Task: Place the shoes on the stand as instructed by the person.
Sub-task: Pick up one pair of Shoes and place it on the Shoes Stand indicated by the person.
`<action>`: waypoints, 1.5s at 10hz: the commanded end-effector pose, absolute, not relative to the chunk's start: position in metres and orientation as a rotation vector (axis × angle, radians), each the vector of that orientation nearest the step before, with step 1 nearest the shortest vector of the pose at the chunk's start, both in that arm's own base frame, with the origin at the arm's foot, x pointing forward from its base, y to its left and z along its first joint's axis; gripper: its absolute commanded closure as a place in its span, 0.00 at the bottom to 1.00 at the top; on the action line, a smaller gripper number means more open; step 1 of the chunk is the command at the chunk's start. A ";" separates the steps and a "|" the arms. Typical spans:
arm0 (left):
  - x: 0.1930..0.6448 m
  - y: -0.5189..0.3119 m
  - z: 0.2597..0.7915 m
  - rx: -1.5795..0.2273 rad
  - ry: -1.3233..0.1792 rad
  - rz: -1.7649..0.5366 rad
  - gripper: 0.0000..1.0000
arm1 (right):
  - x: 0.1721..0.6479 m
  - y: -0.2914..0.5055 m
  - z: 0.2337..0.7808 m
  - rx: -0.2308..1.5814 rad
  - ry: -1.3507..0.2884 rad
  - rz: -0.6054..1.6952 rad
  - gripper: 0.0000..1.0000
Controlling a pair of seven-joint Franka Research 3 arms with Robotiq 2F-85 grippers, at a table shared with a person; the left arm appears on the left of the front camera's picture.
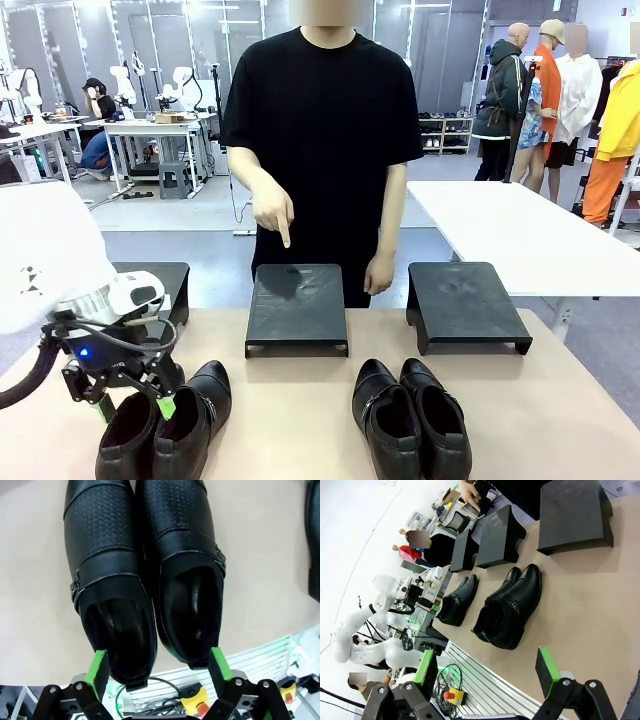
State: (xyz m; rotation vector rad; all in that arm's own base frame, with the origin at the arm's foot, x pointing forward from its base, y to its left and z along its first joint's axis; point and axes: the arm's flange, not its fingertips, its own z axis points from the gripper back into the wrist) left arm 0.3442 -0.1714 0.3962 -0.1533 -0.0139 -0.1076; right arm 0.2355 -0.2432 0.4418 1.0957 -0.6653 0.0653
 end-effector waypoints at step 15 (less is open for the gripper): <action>0.347 -0.183 0.340 -0.040 -0.051 -0.101 0.96 | 0.236 -0.244 0.442 1.103 -0.688 0.079 0.00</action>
